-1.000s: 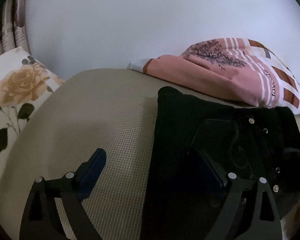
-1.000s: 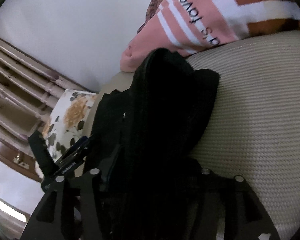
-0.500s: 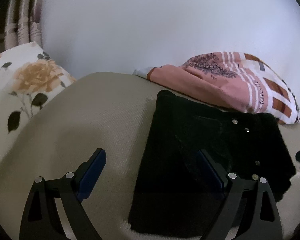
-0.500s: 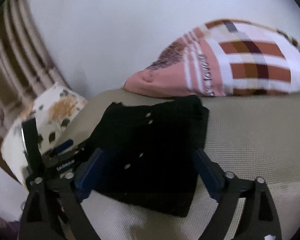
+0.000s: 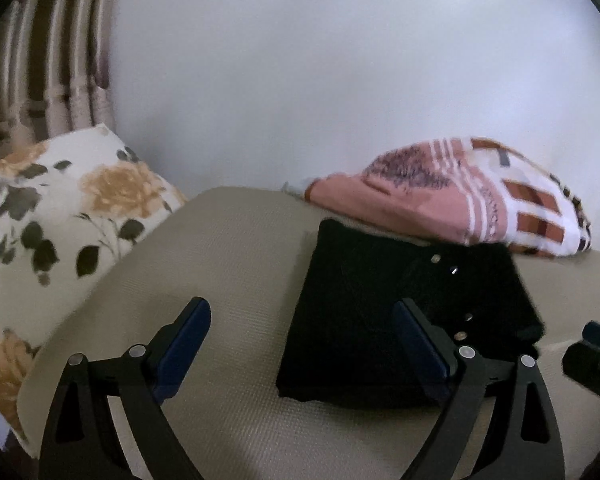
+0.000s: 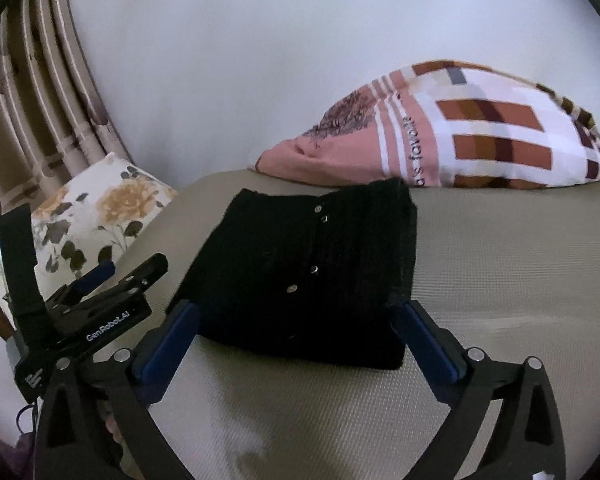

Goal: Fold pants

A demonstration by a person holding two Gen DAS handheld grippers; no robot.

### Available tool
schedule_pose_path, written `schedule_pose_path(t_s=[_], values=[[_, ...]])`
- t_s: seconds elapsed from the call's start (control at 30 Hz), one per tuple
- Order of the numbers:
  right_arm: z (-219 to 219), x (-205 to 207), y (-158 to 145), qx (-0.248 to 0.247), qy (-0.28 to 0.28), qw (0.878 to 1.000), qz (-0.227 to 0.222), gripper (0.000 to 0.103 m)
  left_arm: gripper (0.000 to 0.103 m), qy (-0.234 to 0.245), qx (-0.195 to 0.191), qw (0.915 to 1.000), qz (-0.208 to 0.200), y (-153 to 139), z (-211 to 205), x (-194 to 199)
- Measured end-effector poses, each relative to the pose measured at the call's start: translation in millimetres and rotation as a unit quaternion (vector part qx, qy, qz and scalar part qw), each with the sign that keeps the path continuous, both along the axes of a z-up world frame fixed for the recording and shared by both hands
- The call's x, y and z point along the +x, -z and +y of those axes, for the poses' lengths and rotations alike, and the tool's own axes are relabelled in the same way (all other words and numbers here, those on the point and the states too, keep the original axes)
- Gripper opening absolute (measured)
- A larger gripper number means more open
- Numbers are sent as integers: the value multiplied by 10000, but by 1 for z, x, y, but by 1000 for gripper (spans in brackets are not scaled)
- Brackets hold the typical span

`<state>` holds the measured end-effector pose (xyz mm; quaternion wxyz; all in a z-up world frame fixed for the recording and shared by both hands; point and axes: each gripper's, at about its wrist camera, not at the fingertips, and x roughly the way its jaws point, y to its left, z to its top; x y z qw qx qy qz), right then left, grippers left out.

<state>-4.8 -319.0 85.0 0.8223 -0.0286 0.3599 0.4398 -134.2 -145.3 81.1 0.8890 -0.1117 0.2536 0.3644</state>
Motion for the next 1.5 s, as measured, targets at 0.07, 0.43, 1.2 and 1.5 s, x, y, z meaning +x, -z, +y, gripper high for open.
schedule_pose_path(t_s=[0.07,0.43,1.2,1.5], values=[[-6,-7,-7,14,-16,10000,-66,102,93,34,62,9997,-241,-11,-10,-8],[-51,-35,-47,224,168,9984,-487,103,94,133,593,9970,-474,-75,-62,-33],[-81,-70,-89,449,334,9949,-838,103,103,488,1173,9879,-888,-157,-119,-76],[-80,-72,-87,389,298,9957,-780,103,103,388,1228,9884,-806,-158,-123,-71]])
